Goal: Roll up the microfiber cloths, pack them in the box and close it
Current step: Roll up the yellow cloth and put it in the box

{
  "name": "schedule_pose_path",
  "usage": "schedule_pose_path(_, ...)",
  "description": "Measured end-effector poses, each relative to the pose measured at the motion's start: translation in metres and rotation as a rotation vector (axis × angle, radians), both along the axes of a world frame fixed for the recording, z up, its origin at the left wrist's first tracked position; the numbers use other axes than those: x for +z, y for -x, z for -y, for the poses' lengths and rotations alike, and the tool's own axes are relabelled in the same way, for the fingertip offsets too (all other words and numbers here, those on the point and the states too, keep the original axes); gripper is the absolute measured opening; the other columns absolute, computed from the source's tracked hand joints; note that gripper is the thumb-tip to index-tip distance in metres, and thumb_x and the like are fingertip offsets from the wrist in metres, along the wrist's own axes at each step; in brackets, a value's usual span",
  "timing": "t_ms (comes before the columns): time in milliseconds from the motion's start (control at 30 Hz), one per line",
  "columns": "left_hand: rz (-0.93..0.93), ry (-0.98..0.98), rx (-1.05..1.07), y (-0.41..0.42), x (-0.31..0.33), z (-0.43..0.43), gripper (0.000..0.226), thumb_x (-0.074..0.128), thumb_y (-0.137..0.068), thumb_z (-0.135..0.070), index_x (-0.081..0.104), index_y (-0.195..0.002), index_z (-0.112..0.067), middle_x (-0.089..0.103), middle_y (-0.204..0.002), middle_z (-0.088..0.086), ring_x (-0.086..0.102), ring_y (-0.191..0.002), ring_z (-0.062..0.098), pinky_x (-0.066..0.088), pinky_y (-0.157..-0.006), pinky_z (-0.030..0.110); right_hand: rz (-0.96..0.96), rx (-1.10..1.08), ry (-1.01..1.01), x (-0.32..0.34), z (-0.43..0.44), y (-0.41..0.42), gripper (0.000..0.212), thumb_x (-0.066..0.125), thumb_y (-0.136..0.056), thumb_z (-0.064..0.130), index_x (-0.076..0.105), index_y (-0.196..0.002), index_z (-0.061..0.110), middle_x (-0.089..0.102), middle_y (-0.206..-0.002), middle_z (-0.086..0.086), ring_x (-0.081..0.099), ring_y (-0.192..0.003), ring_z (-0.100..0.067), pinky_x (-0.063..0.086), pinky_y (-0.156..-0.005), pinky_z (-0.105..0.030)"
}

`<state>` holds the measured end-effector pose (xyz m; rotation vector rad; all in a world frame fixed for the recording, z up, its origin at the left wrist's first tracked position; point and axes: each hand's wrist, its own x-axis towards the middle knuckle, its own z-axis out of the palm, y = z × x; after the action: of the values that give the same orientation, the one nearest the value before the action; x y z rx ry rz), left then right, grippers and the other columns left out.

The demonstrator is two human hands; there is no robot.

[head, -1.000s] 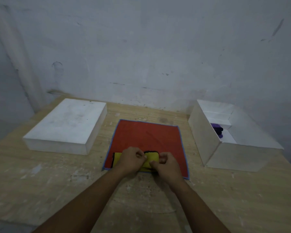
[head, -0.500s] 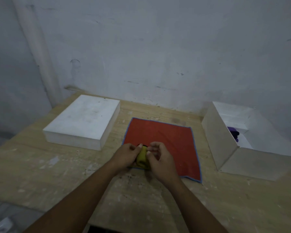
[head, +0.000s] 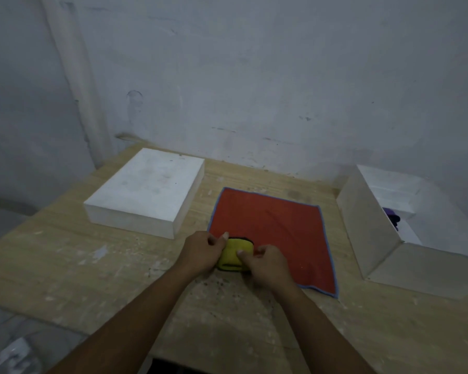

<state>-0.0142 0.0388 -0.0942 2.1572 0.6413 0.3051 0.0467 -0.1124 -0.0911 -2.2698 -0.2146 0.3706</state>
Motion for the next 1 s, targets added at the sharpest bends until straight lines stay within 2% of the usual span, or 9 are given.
schedule_pose_path(67, -0.006, 0.039, -0.04, 0.001, -0.001, -0.003, 0.057, 0.057, -0.086, -0.054, 0.062, -0.057, -0.005, 0.06, -0.057, 0.011, 0.06, -0.057, 0.019, 0.044, -0.055, 0.031, -0.004, 0.027, -0.052, 0.003, -0.001, 0.001, 0.035, 0.073, -0.079, 0.043, 0.058, -0.06, 0.018, 0.056, -0.056, 0.001, 0.055, -0.055, -0.014, 0.041, -0.055, -0.03)
schedule_pose_path(233, 0.043, 0.129, -0.119, 0.006, 0.001, -0.004, 0.038, 0.062, -0.087, -0.046, 0.073, -0.08, -0.011, 0.072, -0.076, 0.007, 0.068, -0.074, 0.021, 0.056, -0.07, 0.038, -0.154, -0.003, -0.32, 0.007, -0.001, 0.002, 0.029, 0.071, -0.084, 0.032, 0.057, -0.096, 0.01, 0.063, -0.091, -0.003, 0.065, -0.081, -0.019, 0.059, -0.074, -0.044)
schedule_pose_path(400, 0.129, 0.195, -0.097, 0.002, 0.021, 0.012, 0.035, 0.062, -0.086, -0.048, 0.071, -0.092, -0.015, 0.072, -0.09, -0.001, 0.067, -0.084, 0.014, 0.055, -0.079, 0.036, -0.124, -0.051, -0.449, 0.02, 0.009, 0.002, 0.026, 0.068, -0.086, 0.036, 0.055, -0.096, 0.015, 0.066, -0.095, -0.005, 0.065, -0.085, -0.018, 0.055, -0.075, -0.037)
schedule_pose_path(467, 0.159, 0.25, -0.09, -0.001, 0.031, 0.021, 0.037, 0.063, -0.085, -0.048, 0.065, -0.101, -0.014, 0.068, -0.099, -0.002, 0.065, -0.089, 0.011, 0.054, -0.08, 0.031, -0.14, -0.082, -0.525, 0.028, 0.016, -0.001, 0.027, 0.068, -0.086, 0.035, 0.055, -0.099, 0.015, 0.067, -0.1, -0.009, 0.067, -0.089, -0.021, 0.058, -0.078, -0.043)
schedule_pose_path(567, 0.157, 0.315, -0.146, -0.009, 0.048, 0.035, 0.051, 0.067, -0.082, -0.048, 0.054, -0.12, -0.015, 0.06, -0.113, -0.002, 0.059, -0.102, 0.009, 0.049, -0.085, 0.023, -0.226, -0.102, -0.689, 0.048, 0.033, -0.005, 0.026, 0.067, -0.087, 0.03, 0.054, -0.103, 0.014, 0.066, -0.1, -0.016, 0.069, -0.086, -0.029, 0.06, -0.066, -0.049)
schedule_pose_path(700, 0.089, 0.515, -0.403, -0.024, 0.065, 0.048, 0.077, 0.074, -0.068, -0.061, 0.056, -0.125, -0.014, 0.067, -0.119, 0.004, 0.066, -0.106, 0.017, 0.052, -0.096, 0.04, -0.148, -0.048, -0.74, 0.073, 0.062, -0.012, 0.026, 0.069, -0.085, 0.035, 0.06, -0.102, 0.017, 0.065, -0.088, -0.009, 0.065, -0.069, -0.022, 0.053, -0.048, -0.032)
schedule_pose_path(767, 0.071, 0.583, -0.457, -0.034, 0.074, 0.059, 0.071, 0.077, -0.068, -0.052, 0.057, -0.125, -0.013, 0.068, -0.118, 0.011, 0.067, -0.106, 0.023, 0.051, -0.098, 0.046, -0.087, -0.069, -0.728, 0.082, 0.077, -0.018, 0.033, 0.07, -0.083, 0.04, 0.061, -0.102, 0.015, 0.066, -0.085, -0.007, 0.065, -0.067, -0.022, 0.05, -0.047, -0.029)
schedule_pose_path(867, 0.104, 0.623, -0.428, -0.055, 0.083, 0.082, 0.075, 0.083, -0.062, -0.042, 0.054, -0.126, -0.013, 0.061, -0.123, 0.015, 0.064, -0.11, 0.029, 0.052, -0.096, 0.048, -0.102, -0.077, -0.783, 0.092, 0.1, -0.027, 0.042, 0.075, -0.074, 0.043, 0.061, -0.102, 0.015, 0.071, -0.101, -0.009, 0.07, -0.088, -0.027, 0.054, -0.059, -0.032)
schedule_pose_path(1000, 0.206, 0.738, -0.388, -0.081, 0.09, 0.118, 0.069, 0.087, -0.063, -0.028, 0.056, -0.12, -0.007, 0.065, -0.116, 0.02, 0.066, -0.105, 0.031, 0.052, -0.096, 0.047, -0.147, -0.006, -0.926, 0.099, 0.134, -0.038, 0.042, 0.075, -0.078, 0.015, 0.058, -0.117, 0.012, 0.069, -0.114, -0.011, 0.068, -0.104, -0.025, 0.057, -0.081, -0.037)
